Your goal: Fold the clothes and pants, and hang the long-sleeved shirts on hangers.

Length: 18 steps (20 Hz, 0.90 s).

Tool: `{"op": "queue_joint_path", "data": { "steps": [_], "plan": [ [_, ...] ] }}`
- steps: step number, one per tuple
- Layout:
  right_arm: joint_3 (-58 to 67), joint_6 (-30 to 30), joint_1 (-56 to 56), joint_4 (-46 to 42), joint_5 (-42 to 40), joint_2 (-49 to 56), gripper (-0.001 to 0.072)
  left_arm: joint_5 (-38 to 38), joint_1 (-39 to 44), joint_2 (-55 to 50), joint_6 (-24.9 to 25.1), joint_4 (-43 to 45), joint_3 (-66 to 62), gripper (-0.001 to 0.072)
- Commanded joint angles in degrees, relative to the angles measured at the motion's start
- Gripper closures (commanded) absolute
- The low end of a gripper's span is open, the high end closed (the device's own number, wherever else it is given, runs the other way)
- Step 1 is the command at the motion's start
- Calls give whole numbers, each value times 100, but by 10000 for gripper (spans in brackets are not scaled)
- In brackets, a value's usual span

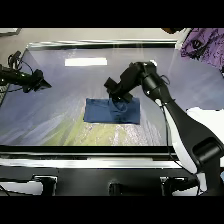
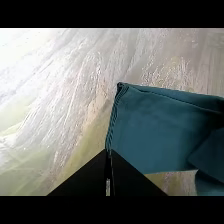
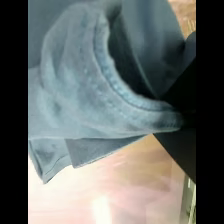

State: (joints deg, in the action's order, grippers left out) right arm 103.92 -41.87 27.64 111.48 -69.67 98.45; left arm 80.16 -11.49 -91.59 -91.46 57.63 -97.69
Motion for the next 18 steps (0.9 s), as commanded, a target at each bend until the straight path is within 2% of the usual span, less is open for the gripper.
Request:
{"op": "queue_joint_path", "data": {
  "steps": [1,6,7,8,9,11,13,18],
  "plan": [
    [4,101,120,184,525,297,687,44,-22,7,20,7,2,691],
    [4,-42,162,809,1167,669,684,46,-22,7,20,7,4,691],
    [4,-205,162,1010,1300,708,656,46,-22,7,17,7,9,691],
    [4,-356,162,1176,1384,721,550,46,-22,4,17,7,13,691],
    [4,-461,162,1261,1432,719,483,46,-22,4,17,7,15,691],
    [7,-870,162,1648,1362,695,459,46,-22,4,17,7,15,691],
    [7,-1119,155,1867,1119,623,370,44,-22,2,17,7,15,691],
    [7,-1639,-551,1657,734,-31,368,44,-22,4,17,7,13,691]
  ]
}}
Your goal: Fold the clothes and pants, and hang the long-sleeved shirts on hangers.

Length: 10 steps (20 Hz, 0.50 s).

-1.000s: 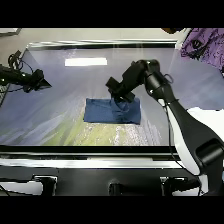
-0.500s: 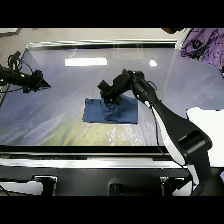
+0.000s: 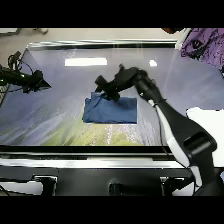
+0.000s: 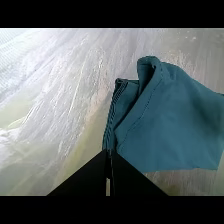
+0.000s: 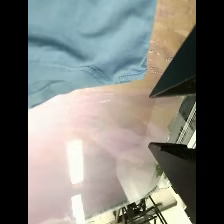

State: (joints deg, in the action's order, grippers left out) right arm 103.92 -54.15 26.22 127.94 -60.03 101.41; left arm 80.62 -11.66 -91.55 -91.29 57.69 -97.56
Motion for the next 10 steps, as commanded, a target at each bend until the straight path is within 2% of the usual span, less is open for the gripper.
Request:
{"op": "queue_joint_path", "data": {
  "steps": [1,6,8,10],
  "plan": [
    [7,-688,-728,-7,-424,-490,367,-2,-4,0,0,0,0,691],
    [-68,-2096,-2588,-811,-2059,-903,240,-2,-9,2,2,0,0,690],
    [-562,-2577,-3123,-658,-2164,-898,239,-4,-9,2,13,0,0,690],
    [-1362,-3042,-3442,-282,-1899,-896,234,-4,-4,2,153,0,0,690]
  ]
}}
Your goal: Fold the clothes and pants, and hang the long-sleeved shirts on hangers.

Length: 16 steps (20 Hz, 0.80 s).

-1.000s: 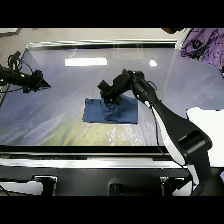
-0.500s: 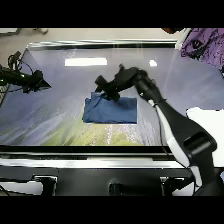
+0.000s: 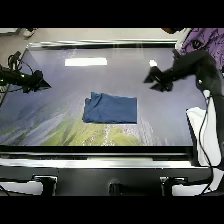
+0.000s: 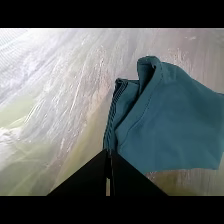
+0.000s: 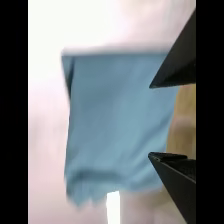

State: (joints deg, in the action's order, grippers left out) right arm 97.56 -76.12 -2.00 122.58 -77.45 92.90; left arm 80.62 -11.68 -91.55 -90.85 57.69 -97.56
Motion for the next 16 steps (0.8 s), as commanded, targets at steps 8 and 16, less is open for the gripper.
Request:
{"op": "queue_joint_path", "data": {
  "steps": [8,16],
  "plan": [
    [-2485,-2218,-313,1652,1067,636,233,-4,-4,2,111,0,0,690],
    [-2452,-2260,409,1993,1368,1051,509,-4,-2,-2,109,0,0,690]
  ]
}}
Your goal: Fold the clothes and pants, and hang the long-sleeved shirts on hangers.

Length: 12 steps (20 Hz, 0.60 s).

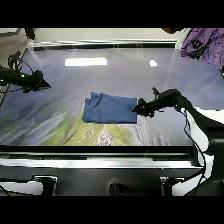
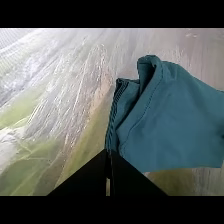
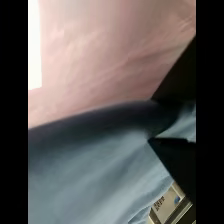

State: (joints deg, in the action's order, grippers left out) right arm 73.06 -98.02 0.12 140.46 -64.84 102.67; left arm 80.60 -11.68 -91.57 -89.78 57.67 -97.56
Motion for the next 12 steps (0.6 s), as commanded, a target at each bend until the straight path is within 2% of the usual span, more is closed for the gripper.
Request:
{"op": "queue_joint_path", "data": {
  "steps": [1,2,3,6,10,12],
  "plan": [
    [2,-46,188,249,133,50,538,-2,-2,0,2,2,0,690],
    [24,-48,188,245,151,15,644,-2,-2,0,2,0,0,690],
    [76,-24,186,245,166,-28,684,0,-2,0,2,0,0,690],
    [564,157,186,26,151,-208,685,0,-2,0,2,0,0,690],
    [1915,1220,63,-1314,-181,-278,685,85,-2,2,2,-2,0,690],
    [2562,1659,-199,-1598,-354,-280,685,116,-2,2,2,0,0,690]
  ]
}}
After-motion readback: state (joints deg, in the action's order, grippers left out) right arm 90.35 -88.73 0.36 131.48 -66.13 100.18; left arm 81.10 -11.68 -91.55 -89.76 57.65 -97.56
